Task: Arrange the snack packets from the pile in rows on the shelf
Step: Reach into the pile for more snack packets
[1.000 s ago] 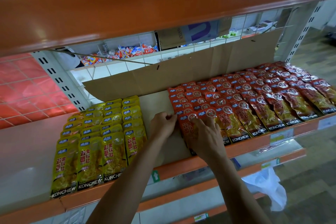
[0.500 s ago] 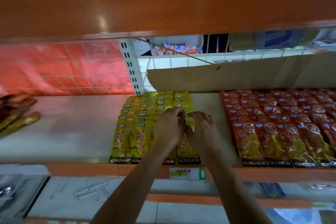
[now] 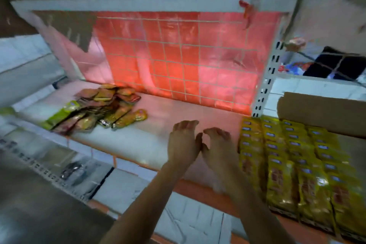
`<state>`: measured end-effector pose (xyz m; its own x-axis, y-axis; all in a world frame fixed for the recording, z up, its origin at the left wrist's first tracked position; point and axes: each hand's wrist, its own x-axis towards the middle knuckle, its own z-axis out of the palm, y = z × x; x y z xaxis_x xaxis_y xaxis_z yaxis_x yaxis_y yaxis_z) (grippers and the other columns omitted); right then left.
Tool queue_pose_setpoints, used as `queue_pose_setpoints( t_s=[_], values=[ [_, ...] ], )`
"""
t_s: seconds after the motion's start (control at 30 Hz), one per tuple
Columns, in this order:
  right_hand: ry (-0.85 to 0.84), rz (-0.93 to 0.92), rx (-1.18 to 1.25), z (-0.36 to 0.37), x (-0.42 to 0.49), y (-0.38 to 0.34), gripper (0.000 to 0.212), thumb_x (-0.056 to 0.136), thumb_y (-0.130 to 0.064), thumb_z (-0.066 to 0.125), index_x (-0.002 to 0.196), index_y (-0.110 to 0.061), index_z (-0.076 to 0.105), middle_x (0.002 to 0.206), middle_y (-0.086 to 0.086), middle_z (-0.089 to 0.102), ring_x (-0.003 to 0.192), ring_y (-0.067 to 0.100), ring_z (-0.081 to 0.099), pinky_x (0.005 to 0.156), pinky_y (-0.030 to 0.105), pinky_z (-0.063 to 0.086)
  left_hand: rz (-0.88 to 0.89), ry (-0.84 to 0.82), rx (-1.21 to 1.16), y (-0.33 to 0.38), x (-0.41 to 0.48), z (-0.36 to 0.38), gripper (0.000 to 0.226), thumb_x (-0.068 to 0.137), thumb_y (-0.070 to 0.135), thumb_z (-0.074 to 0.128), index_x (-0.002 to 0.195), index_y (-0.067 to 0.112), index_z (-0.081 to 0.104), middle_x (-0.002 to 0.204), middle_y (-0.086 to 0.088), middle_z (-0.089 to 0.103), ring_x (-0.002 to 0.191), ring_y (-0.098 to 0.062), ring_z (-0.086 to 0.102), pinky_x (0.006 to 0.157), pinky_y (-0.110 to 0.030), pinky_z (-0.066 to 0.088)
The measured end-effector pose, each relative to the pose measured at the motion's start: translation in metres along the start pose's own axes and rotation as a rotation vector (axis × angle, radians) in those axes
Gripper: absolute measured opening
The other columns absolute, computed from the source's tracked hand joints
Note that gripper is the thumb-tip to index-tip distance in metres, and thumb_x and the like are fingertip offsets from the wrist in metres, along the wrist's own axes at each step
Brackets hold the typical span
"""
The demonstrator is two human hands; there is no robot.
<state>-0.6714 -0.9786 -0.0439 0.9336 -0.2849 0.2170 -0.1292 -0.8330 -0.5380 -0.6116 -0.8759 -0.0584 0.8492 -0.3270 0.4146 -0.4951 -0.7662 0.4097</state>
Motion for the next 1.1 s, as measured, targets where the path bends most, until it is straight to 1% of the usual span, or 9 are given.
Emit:
queue_pose_setpoints(
  t_s=[0.17, 0.27, 0.43, 0.5, 0.57, 0.63, 0.83, 1.0, 1.1],
  values=[
    [-0.087, -0.081, 0.01, 0.063, 0.036, -0.071, 0.037, 0.082, -0.014, 0.063, 0.118, -0.008, 0.062, 0.122, 0.009, 0.062, 0.114, 0.031, 0.052, 0.101, 0.035, 0.038, -0.119, 0.021, 0.063, -0.098, 0.013, -0.03, 0.041, 0.083, 0.024, 0.063, 0.121, 0.009, 0.061, 0.114, -0.016, 0.063, 0.105, -0.038, 0.057, 0.082, -0.044, 0.05],
    [-0.131, -0.081, 0.024, 0.096, 0.053, -0.104, 0.038, 0.086, -0.018, 0.062, 0.123, -0.009, 0.059, 0.126, 0.01, 0.057, 0.116, 0.03, 0.048, 0.101, 0.034, 0.037, -0.19, 0.029, 0.112, -0.148, 0.023, -0.042, 0.032, 0.083, 0.018, 0.063, 0.112, 0.006, 0.063, 0.108, -0.019, 0.064, 0.102, -0.041, 0.058, 0.083, -0.043, 0.049],
    [-0.219, -0.082, -0.039, 0.138, 0.082, -0.15, 0.037, 0.089, -0.019, 0.052, 0.125, -0.016, 0.054, 0.117, 0.011, 0.054, 0.111, 0.03, 0.046, 0.09, 0.035, 0.044, -0.285, -0.008, 0.206, -0.211, 0.045, -0.058, 0.012, 0.085, 0.006, 0.047, 0.089, 0.005, 0.059, 0.087, -0.016, 0.062, 0.087, -0.035, 0.059, 0.075, -0.04, 0.045],
    [-0.225, -0.068, -0.027, 0.154, 0.092, -0.163, 0.035, 0.089, -0.02, 0.05, 0.123, -0.02, 0.055, 0.121, 0.011, 0.053, 0.113, 0.031, 0.046, 0.087, 0.036, 0.046, -0.299, -0.045, 0.252, -0.228, 0.051, -0.06, 0.012, 0.087, 0.007, 0.044, 0.09, 0.008, 0.056, 0.089, -0.013, 0.06, 0.091, -0.032, 0.058, 0.077, -0.038, 0.045],
    [-0.222, -0.06, -0.022, 0.168, 0.099, -0.172, 0.038, 0.09, -0.024, 0.049, 0.128, -0.027, 0.052, 0.13, 0.01, 0.049, 0.118, 0.031, 0.044, 0.09, 0.037, 0.045, -0.329, -0.107, 0.311, -0.237, 0.055, -0.061, 0.017, 0.092, 0.014, 0.042, 0.101, 0.011, 0.056, 0.103, -0.008, 0.058, 0.101, -0.028, 0.053, 0.083, -0.035, 0.045],
    [-0.236, -0.061, -0.048, 0.178, 0.104, -0.177, 0.039, 0.092, -0.03, 0.047, 0.13, -0.03, 0.05, 0.132, 0.009, 0.048, 0.122, 0.03, 0.043, 0.091, 0.037, 0.045, -0.339, -0.139, 0.36, -0.239, 0.057, -0.063, 0.021, 0.092, 0.019, 0.042, 0.105, 0.013, 0.058, 0.108, -0.006, 0.057, 0.104, -0.027, 0.05, 0.082, -0.035, 0.044],
    [-0.257, 0.006, -0.135, 0.179, 0.109, -0.17, 0.029, 0.093, -0.041, 0.044, 0.116, -0.027, 0.056, 0.116, 0.01, 0.055, 0.104, 0.032, 0.05, 0.078, 0.034, 0.045, -0.281, -0.102, 0.411, -0.239, 0.06, -0.062, 0.024, 0.091, 0.022, 0.047, 0.094, 0.014, 0.069, 0.101, -0.007, 0.059, 0.097, -0.028, 0.049, 0.076, -0.035, 0.041],
    [-0.234, 0.091, -0.208, 0.159, 0.106, -0.155, 0.033, 0.097, -0.042, 0.041, 0.122, -0.027, 0.057, 0.123, 0.012, 0.045, 0.109, 0.033, 0.044, 0.085, 0.037, 0.045, -0.291, -0.107, 0.275, -0.227, 0.064, -0.056, 0.02, 0.089, 0.022, 0.053, 0.098, 0.009, 0.065, 0.102, -0.014, 0.06, 0.092, -0.034, 0.053, 0.074, -0.038, 0.041],
    [-0.188, 0.134, -0.22, 0.142, 0.105, -0.139, 0.035, 0.093, -0.046, 0.048, 0.12, -0.025, 0.057, 0.122, 0.013, 0.045, 0.107, 0.034, 0.044, 0.084, 0.034, 0.043, -0.296, -0.061, 0.231, -0.22, 0.059, -0.049, 0.01, 0.084, 0.014, 0.059, 0.092, 0.008, 0.062, 0.091, -0.014, 0.064, 0.084, -0.038, 0.058, 0.069, -0.04, 0.044]
  ],
)
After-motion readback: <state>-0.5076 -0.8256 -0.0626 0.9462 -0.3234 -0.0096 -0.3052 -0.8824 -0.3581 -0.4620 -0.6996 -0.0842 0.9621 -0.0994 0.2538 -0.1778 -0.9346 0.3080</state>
